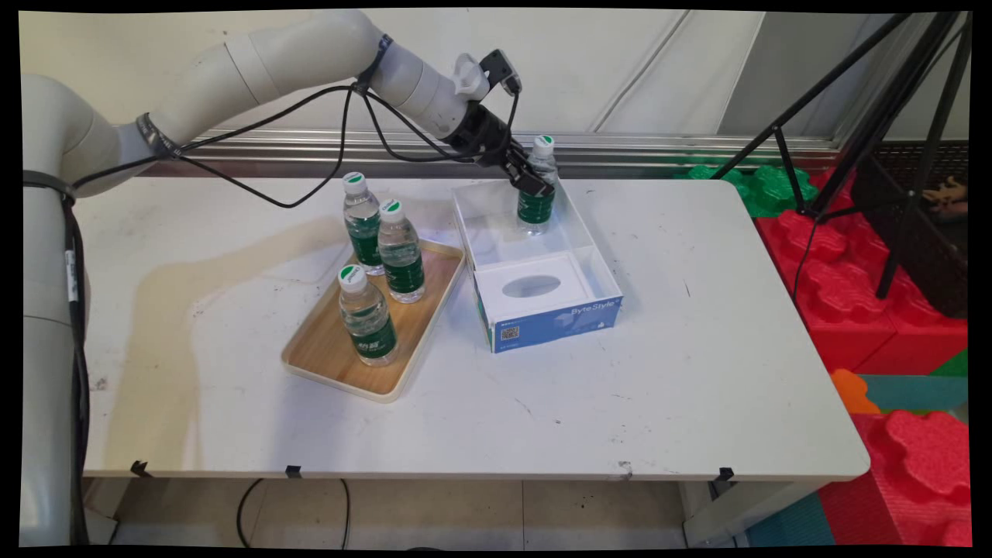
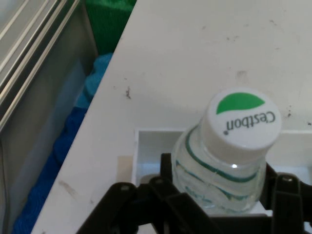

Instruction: Place the picked object on the tray

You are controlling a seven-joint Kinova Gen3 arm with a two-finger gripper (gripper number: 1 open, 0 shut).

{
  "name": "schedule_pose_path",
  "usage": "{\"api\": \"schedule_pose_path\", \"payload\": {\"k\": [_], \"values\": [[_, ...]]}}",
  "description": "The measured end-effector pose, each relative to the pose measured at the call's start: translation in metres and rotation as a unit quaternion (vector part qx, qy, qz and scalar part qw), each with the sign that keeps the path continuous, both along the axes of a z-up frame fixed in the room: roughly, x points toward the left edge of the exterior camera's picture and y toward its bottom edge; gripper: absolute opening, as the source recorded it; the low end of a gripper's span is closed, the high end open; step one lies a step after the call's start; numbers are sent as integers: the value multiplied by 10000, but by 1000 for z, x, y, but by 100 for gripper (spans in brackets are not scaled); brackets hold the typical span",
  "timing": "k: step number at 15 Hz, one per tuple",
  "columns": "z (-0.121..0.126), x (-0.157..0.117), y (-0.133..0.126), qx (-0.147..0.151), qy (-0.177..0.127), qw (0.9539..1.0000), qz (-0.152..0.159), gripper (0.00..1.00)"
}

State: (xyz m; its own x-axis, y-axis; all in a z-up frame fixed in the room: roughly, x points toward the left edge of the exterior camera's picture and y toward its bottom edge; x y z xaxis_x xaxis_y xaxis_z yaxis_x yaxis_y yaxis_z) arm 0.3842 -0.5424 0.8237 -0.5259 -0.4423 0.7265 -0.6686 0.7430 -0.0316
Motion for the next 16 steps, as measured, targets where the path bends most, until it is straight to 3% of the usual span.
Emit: {"api": "schedule_pose_path", "payload": {"k": [7, 16], "values": [[2, 4, 4, -8, 126, 9999, 104, 0], [34, 32, 39, -212, 423, 9988, 119, 0]]}}
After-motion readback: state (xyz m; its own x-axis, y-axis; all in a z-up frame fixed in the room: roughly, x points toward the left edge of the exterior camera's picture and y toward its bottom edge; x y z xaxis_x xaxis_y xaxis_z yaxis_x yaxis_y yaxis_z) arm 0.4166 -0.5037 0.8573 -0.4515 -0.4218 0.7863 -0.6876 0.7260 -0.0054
